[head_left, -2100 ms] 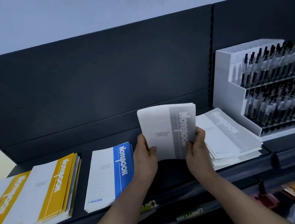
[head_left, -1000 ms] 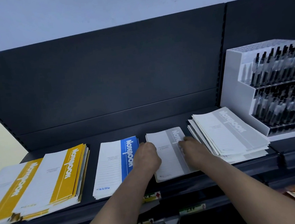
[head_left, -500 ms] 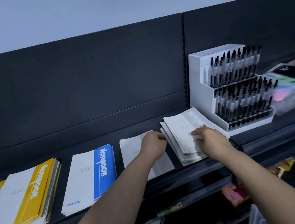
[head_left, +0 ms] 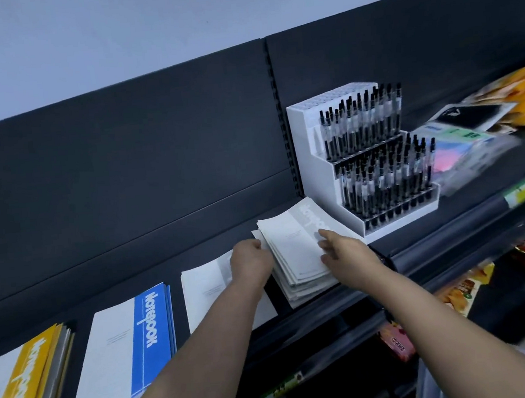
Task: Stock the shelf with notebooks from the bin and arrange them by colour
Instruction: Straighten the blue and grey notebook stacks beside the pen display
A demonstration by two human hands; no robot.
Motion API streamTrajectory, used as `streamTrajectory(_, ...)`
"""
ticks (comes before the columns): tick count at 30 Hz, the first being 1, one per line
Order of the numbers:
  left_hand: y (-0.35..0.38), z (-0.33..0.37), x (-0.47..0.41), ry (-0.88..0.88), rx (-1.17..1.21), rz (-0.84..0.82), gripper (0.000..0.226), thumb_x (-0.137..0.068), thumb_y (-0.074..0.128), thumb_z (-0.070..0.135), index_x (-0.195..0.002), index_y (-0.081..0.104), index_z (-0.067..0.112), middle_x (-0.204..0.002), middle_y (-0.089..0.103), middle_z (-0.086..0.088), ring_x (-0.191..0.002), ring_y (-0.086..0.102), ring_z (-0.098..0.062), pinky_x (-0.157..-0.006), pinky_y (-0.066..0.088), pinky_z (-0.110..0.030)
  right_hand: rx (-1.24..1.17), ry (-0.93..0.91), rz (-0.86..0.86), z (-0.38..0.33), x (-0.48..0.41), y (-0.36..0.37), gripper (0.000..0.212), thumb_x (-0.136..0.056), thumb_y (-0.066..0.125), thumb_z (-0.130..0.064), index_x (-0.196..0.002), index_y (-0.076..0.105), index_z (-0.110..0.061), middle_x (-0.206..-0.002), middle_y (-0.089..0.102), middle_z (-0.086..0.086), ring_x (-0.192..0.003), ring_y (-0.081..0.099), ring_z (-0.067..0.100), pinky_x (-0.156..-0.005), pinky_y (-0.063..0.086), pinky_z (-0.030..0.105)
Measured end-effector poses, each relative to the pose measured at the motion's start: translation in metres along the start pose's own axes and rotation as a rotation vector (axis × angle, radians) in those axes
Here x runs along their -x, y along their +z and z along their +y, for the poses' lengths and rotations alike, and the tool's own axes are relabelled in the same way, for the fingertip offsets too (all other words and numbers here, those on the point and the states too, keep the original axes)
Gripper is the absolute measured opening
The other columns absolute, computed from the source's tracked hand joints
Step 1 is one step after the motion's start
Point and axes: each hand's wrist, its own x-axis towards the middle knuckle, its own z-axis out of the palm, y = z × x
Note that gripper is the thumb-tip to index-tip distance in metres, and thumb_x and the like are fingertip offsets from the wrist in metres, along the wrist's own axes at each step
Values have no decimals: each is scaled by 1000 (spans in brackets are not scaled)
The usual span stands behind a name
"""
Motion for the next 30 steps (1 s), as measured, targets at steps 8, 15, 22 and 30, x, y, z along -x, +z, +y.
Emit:
streamTrajectory(8, 6, 9, -8, -122, -4, -161, 19, -82, 60, 6, -67, 49, 10, -67, 49, -7, -58, 46, -20, -58, 39, -25, 38, -25, 26, 2, 0, 6, 57, -95, 49, -15, -148, 28, -18, -141, 50, -2, -130, 46, 21, -104, 39, 31)
streamTrajectory(15, 7, 27, -10, -176, 122, -201, 32, -88, 69, 11, -116, 57, 2, -120, 64, -10, -116, 58, -21, -87, 47, -27, 43, -36, 22, 2, 0, 6, 58, -94, 49, -14, -148, 28, -17, -142, 49, -1, -130, 46, 22, -104, 40, 31)
streamTrajectory(22, 20, 35, -12, -95, 109, -191, 12, -85, 55, 2, -81, 58, 13, -98, 69, -10, -91, 68, -28, -84, 58, -41, -41, -23, 30, 5, 0, 3, 60, -92, 55, -14, -147, 30, -17, -139, 51, -2, -128, 49, 17, -106, 39, 30)
streamTrajectory(30, -6, 28, 4, 67, 220, -153, 13, -92, 50, -2, -93, 50, 11, -94, 63, -8, -83, 60, -22, -62, 50, -29, -70, -109, 261, -12, 5, -17, 76, -92, 57, -18, -152, 12, -16, -156, 19, 4, -143, 23, 20, -117, 22, 36)
